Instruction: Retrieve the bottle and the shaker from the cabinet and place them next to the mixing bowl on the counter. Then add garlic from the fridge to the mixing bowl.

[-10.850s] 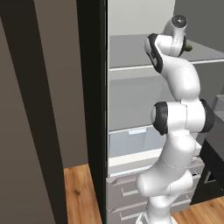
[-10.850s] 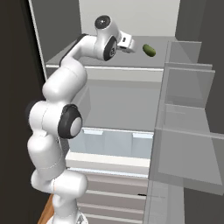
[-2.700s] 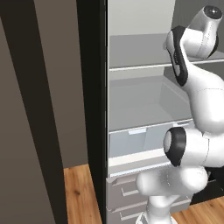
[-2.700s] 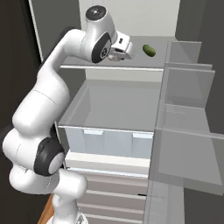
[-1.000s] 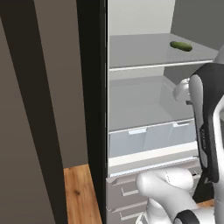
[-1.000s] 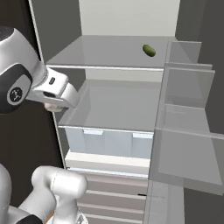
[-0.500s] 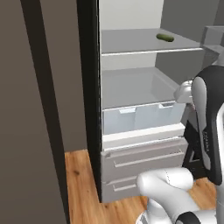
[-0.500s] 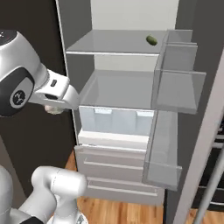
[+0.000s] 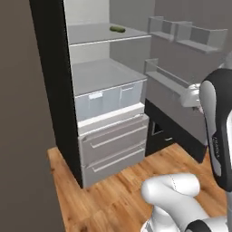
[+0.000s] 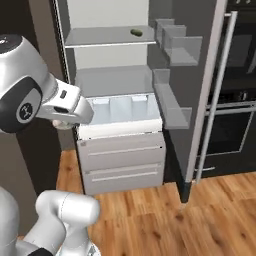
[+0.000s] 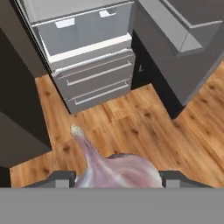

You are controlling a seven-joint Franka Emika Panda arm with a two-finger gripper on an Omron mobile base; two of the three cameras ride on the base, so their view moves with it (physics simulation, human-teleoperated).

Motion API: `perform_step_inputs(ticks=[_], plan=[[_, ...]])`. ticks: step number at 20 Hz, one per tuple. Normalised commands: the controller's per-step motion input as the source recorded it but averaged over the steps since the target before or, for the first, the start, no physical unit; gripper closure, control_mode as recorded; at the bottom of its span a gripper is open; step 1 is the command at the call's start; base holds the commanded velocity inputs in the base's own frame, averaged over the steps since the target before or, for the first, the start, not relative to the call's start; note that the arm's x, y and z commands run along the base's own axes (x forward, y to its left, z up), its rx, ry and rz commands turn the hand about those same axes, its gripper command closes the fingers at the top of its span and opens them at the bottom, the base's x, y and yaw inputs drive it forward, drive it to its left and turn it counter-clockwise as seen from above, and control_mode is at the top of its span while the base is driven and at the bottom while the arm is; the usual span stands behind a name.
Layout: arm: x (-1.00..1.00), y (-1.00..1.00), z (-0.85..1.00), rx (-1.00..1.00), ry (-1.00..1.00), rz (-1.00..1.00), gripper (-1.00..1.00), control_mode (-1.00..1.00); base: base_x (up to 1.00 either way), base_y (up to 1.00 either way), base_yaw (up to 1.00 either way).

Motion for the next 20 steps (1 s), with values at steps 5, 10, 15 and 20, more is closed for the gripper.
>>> perform_step_inputs(ticks=[5,10,15,20], plan=[[0.0,0.0,0.0,0.0,0.0,0.0,1.0,1.0,-1.0,0.53,-0.73],[0.0,0.0,0.0,0.0,0.0,0.0,1.0,1.0,-1.0,0.39,-0.74],[0.0,0.0,0.0,0.0,0.0,0.0,1.0,1.0,-0.43,-0.07,-0.81],[0.0,0.0,0.0,0.0,0.0,0.0,1.0,1.0,0.09,-0.14,-0.75]])
